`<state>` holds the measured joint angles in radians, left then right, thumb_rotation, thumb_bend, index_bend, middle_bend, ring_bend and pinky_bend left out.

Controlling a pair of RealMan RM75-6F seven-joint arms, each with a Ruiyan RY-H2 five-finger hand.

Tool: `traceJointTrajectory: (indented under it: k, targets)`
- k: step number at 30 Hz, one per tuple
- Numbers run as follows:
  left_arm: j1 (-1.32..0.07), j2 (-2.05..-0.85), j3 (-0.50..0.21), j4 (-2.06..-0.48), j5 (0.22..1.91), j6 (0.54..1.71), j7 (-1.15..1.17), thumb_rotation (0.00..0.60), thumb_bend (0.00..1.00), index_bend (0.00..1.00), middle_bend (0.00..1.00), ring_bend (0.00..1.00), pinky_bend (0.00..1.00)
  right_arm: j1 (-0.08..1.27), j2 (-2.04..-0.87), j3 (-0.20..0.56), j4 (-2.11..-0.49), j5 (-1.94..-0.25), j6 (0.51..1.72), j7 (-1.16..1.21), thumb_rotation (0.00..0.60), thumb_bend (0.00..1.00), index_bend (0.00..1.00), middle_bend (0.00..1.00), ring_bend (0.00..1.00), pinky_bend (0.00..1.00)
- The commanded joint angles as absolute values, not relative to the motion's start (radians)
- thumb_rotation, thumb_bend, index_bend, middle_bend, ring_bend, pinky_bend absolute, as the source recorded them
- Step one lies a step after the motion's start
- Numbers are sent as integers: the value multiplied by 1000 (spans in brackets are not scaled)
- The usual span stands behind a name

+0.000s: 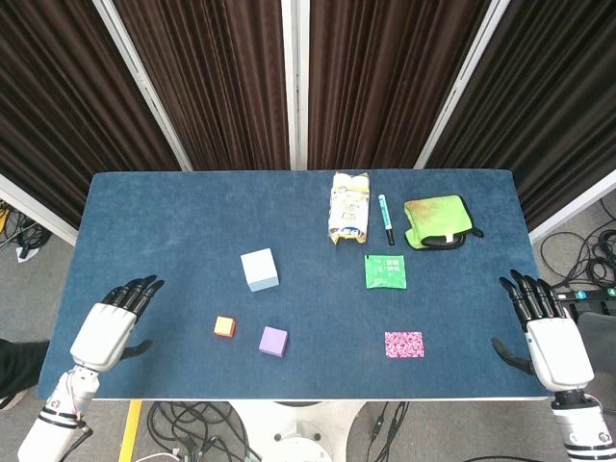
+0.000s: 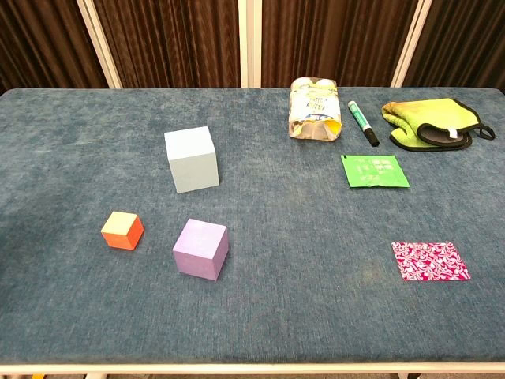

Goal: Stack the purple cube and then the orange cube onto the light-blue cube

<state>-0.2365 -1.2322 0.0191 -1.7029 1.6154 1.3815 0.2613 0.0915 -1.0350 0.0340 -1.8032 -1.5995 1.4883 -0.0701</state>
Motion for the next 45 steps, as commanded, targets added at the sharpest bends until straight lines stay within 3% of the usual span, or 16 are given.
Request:
traceJointTrajectory:
  k: [1, 12, 27, 35, 45]
  targets:
    - [-236, -1232, 20, -1705, 1617, 1381, 263, 600, 174, 139, 204, 176, 281, 91, -1036, 33, -1801, -1601, 1489, -69, 600, 176, 0, 0, 0, 0]
    - [-240, -1221, 30, -1735, 1633, 1371, 266, 600, 174, 139, 205, 176, 281, 92, -1035, 35, -1804, -1602, 1491, -68, 600, 176, 0, 0, 0, 0]
    - [-269, -1203, 109, -1872, 1715, 1249, 399, 600, 174, 148, 233, 176, 298, 87, -1023, 43, -1802, -1595, 1503, -30, 600, 177, 0, 0, 0, 0]
    - [-337, -1288, 76, -1934, 1668, 1109, 544, 600, 175, 149, 234, 176, 308, 86, -1017, 46, -1802, -1591, 1507, -14, 600, 177, 0, 0, 0, 0]
    - [-436, -1434, 2, -1880, 1513, 962, 638, 600, 176, 158, 243, 176, 315, 85, -1012, 54, -1800, -1578, 1508, 5, 600, 176, 0, 0, 0, 0]
